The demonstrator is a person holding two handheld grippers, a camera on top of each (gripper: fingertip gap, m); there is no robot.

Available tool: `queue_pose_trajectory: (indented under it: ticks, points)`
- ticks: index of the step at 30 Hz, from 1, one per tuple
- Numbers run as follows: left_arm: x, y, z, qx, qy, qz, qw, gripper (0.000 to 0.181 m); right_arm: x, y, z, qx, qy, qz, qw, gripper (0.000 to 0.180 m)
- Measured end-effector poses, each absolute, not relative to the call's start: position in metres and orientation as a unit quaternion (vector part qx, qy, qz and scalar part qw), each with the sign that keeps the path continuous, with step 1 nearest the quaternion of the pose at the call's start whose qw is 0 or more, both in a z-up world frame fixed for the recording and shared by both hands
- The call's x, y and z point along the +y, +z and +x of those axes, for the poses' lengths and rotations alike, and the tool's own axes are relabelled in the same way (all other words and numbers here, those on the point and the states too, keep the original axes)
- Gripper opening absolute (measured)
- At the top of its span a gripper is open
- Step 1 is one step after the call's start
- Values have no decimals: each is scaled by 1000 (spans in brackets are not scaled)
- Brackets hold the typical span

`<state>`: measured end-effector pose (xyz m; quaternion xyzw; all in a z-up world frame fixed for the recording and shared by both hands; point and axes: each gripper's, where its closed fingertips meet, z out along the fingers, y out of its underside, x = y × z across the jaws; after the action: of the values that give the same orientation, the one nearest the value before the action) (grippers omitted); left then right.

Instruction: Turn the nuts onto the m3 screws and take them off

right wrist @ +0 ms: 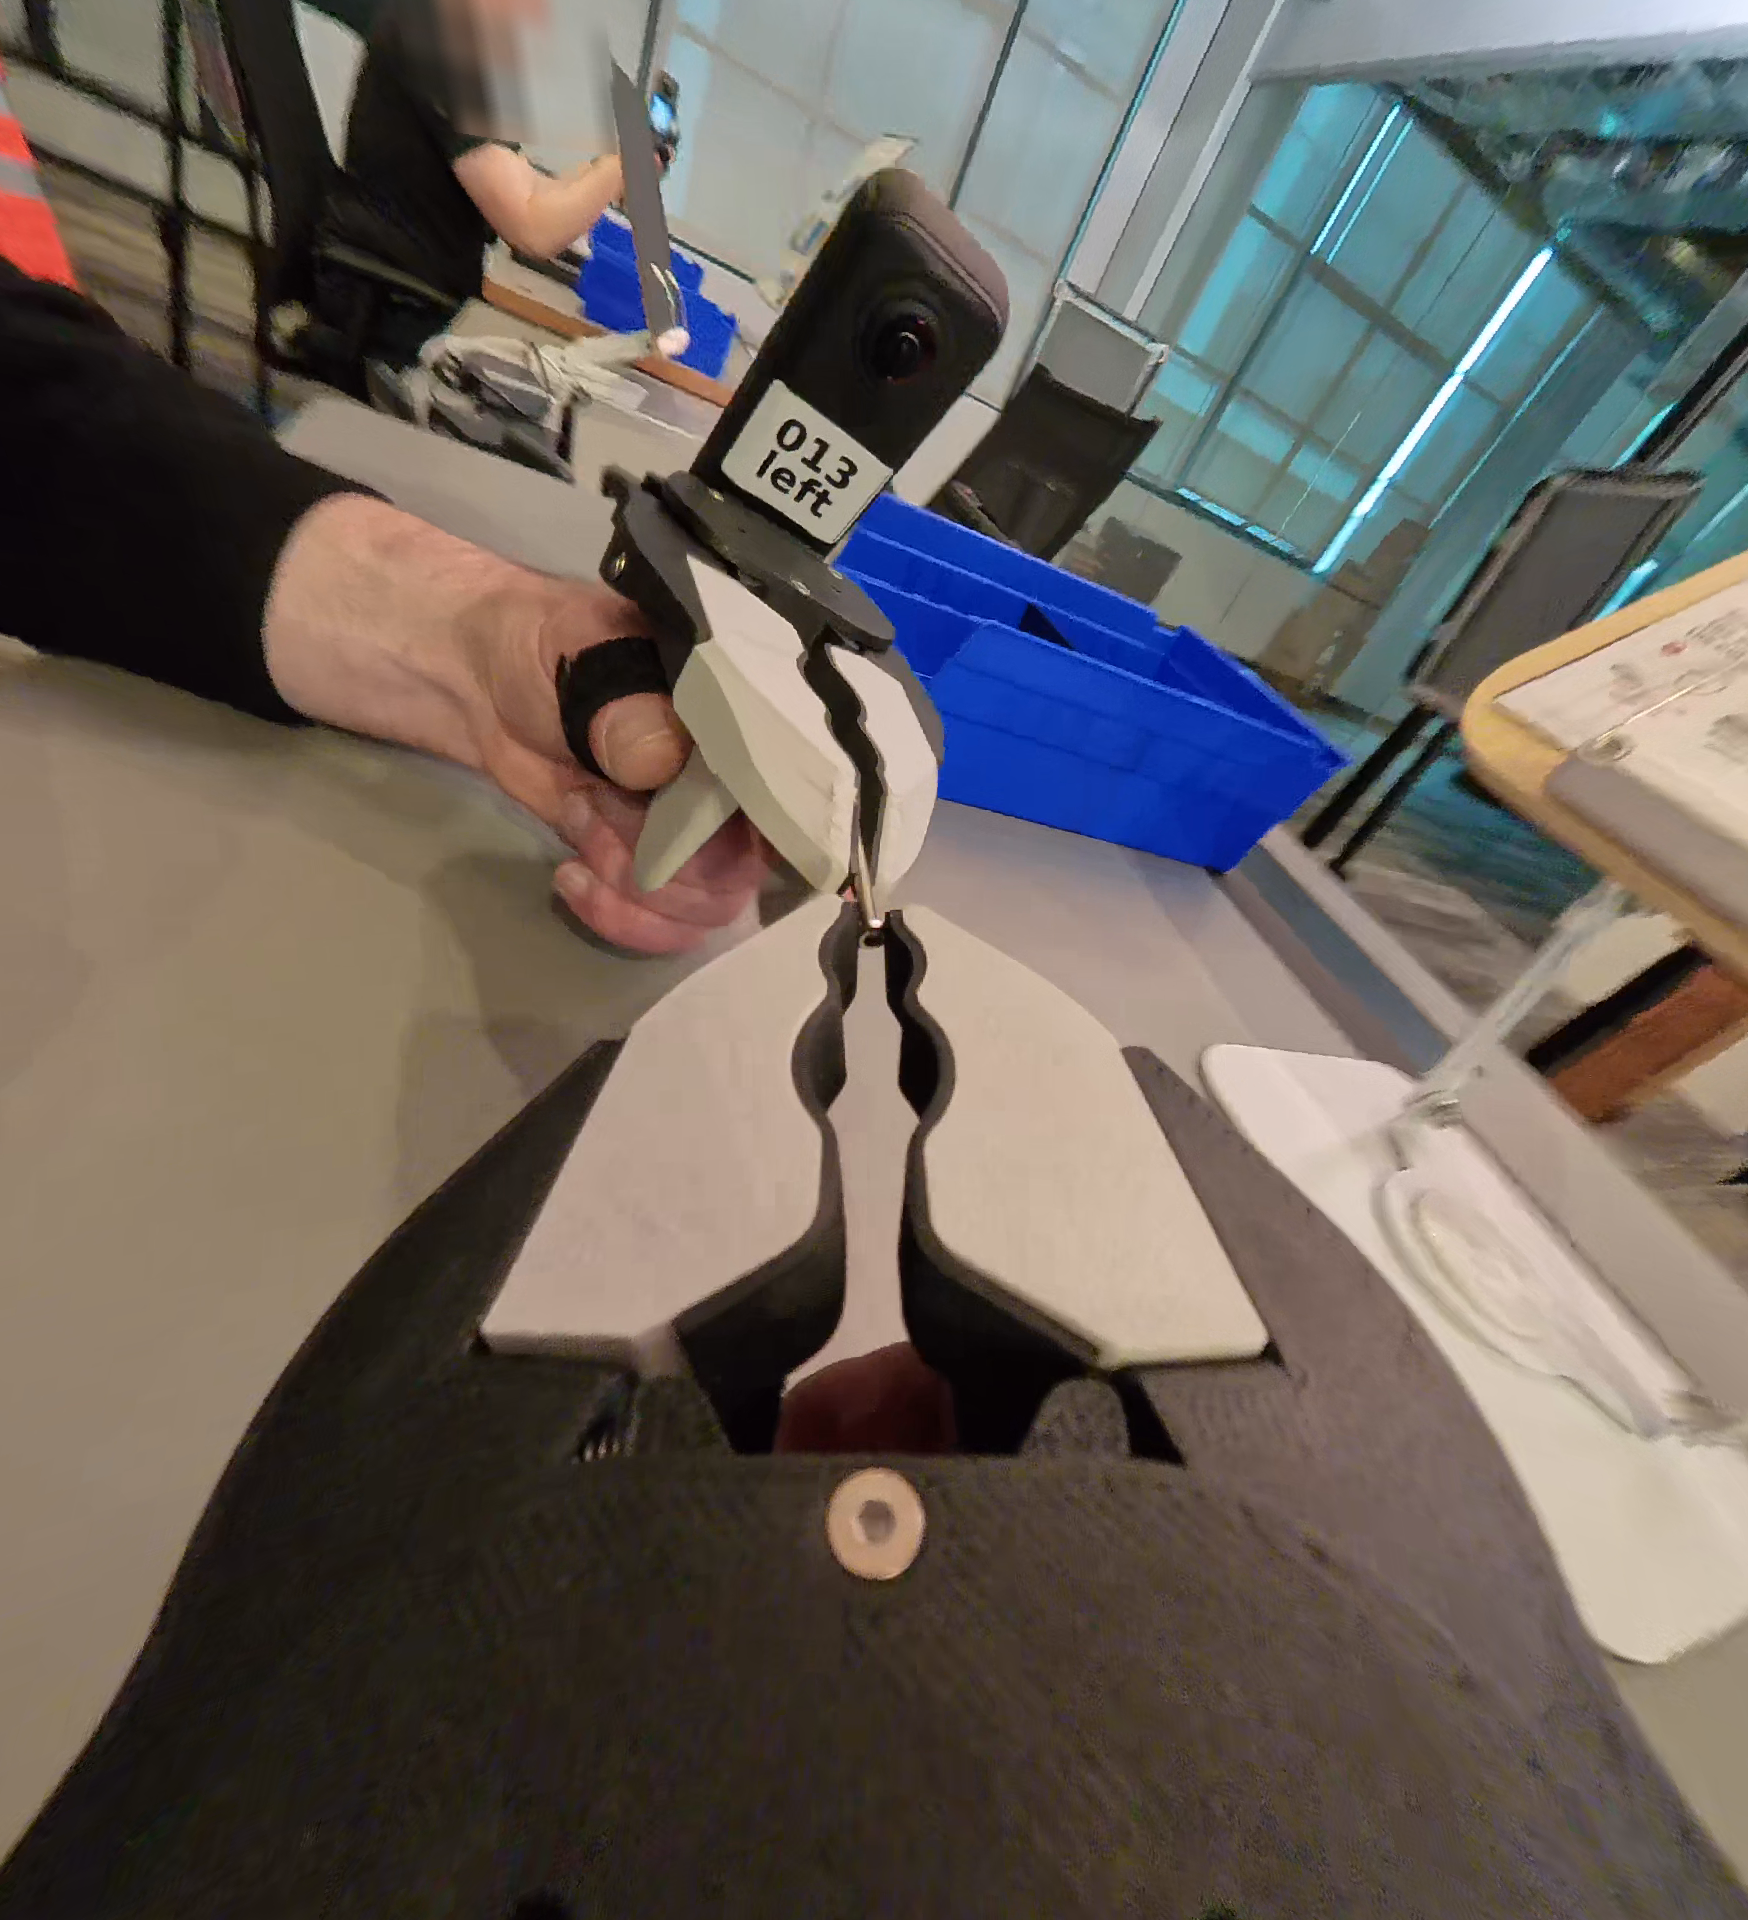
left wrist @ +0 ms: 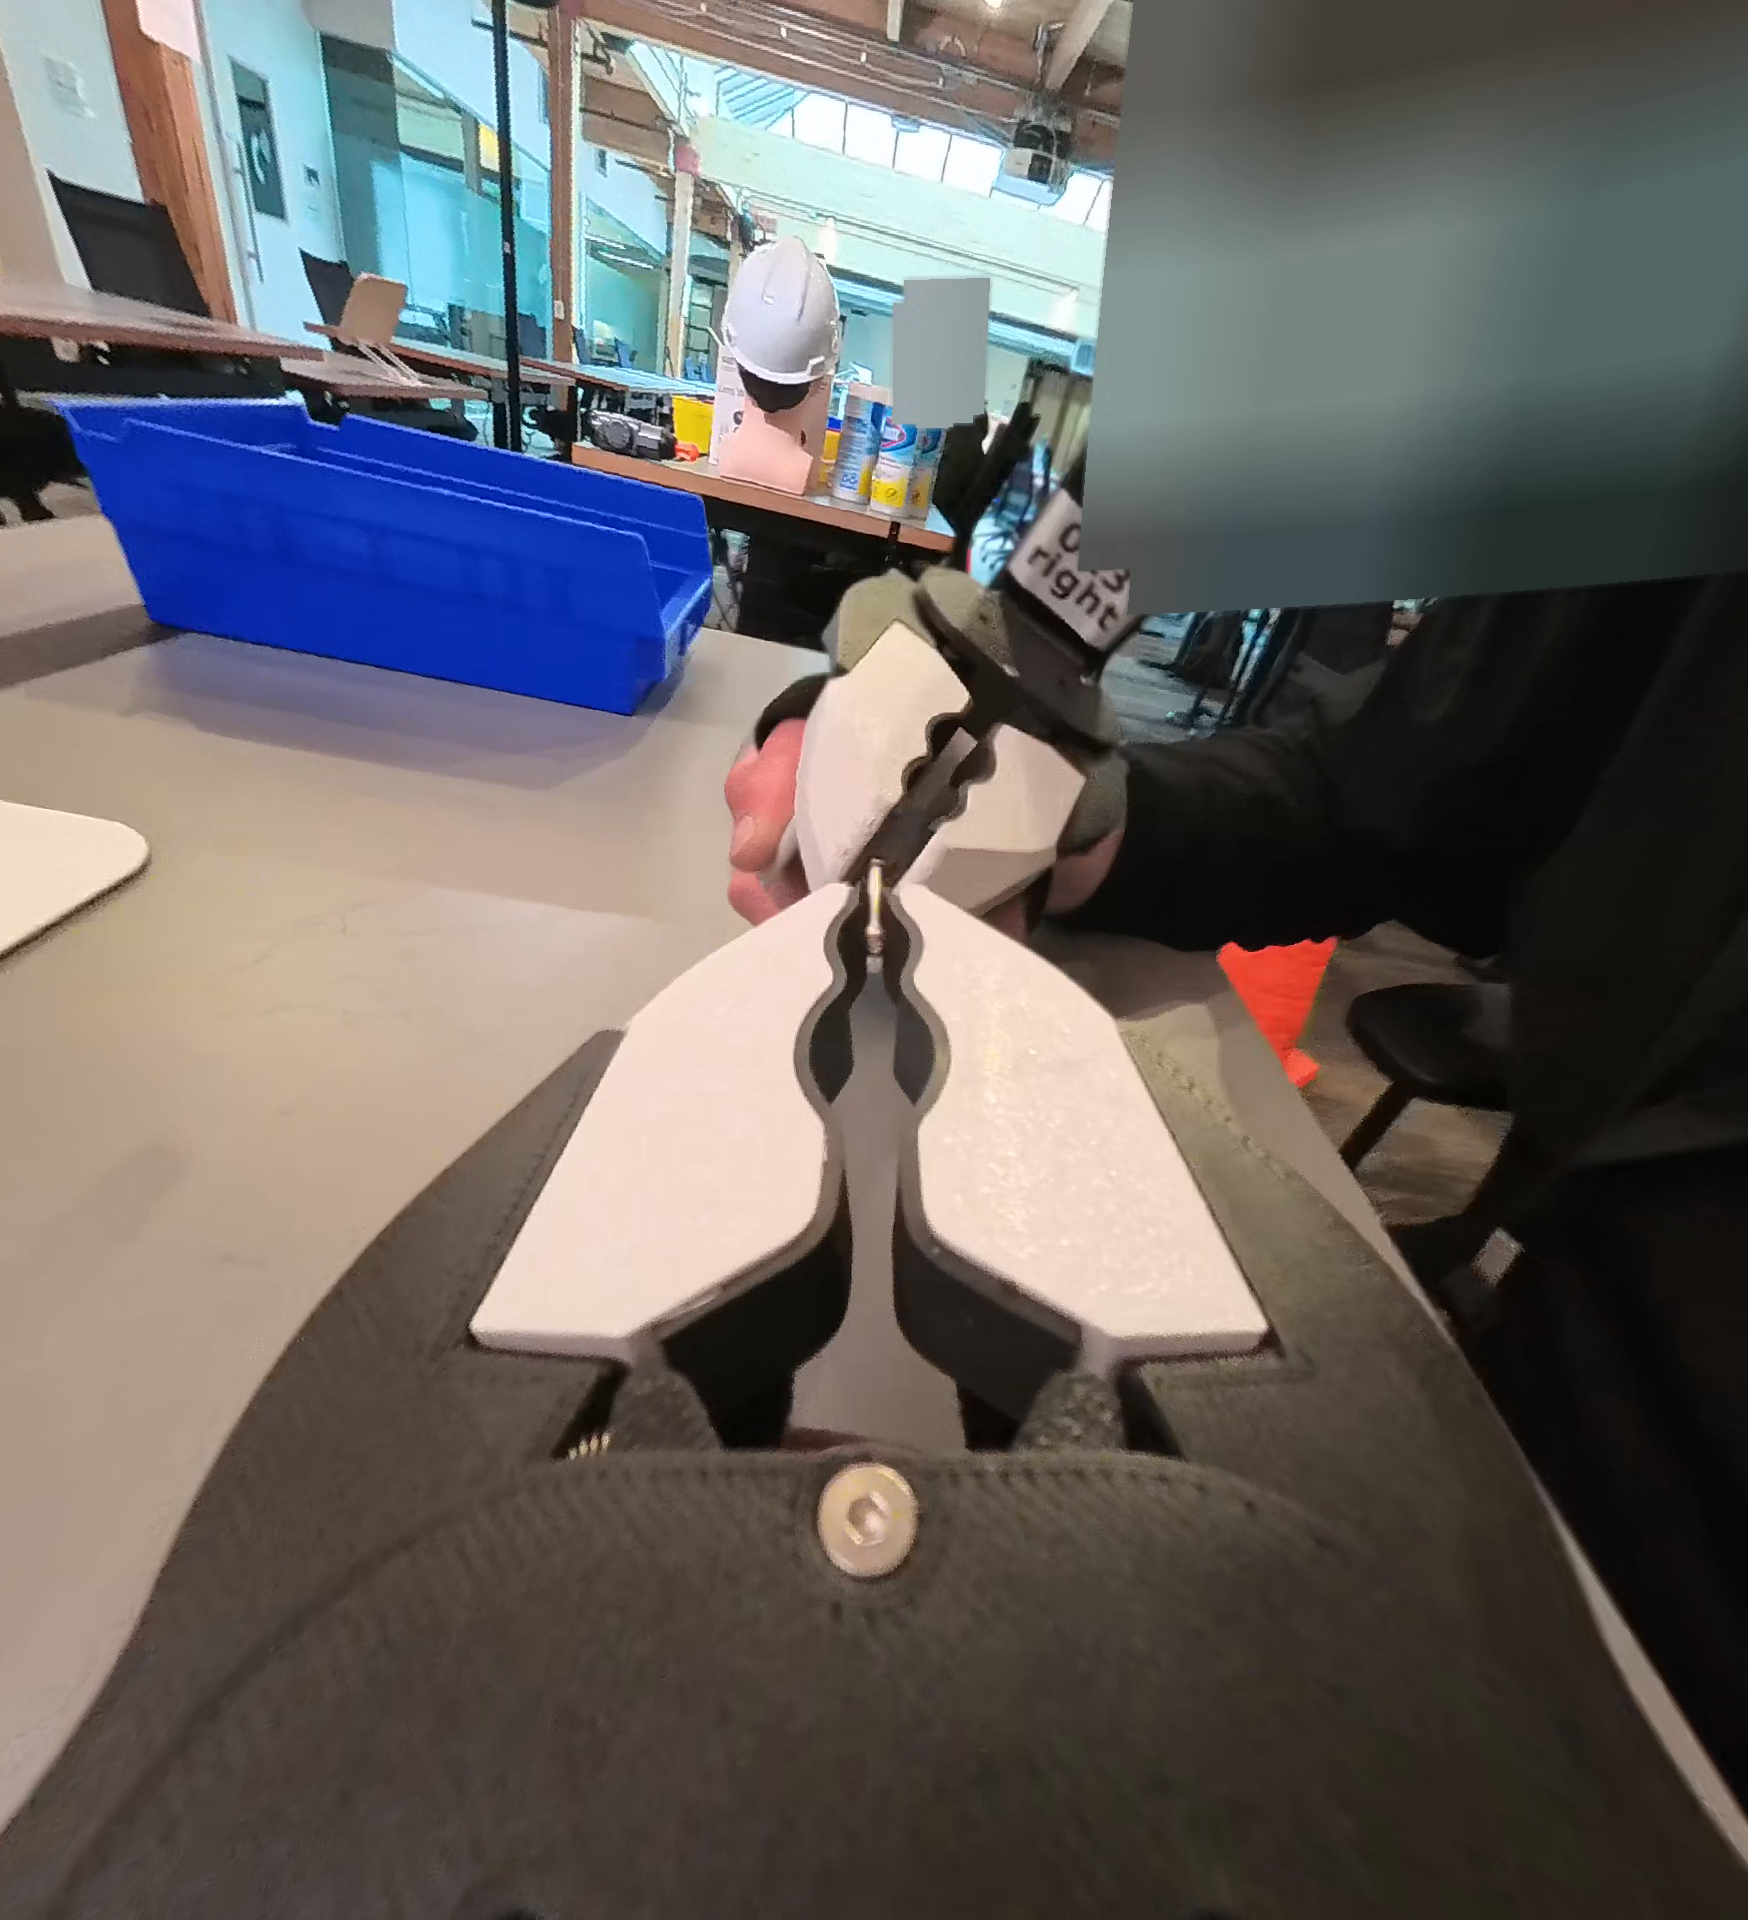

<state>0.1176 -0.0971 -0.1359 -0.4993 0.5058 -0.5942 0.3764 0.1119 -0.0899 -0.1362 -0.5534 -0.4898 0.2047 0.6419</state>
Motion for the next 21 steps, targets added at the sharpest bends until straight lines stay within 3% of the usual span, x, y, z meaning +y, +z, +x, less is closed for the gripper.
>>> queue_pose_trajectory:
  ticks: [9, 21]
  points:
    - [-86, -122, 114, 412, -684, -515, 312, 2, -84, -130, 117, -529, 21, -492, 691, 5]
    - [-91, -129, 118, 443, -654, -522, 321, 2, -85, -129, 118, -501, 107, -522, 682, 5]
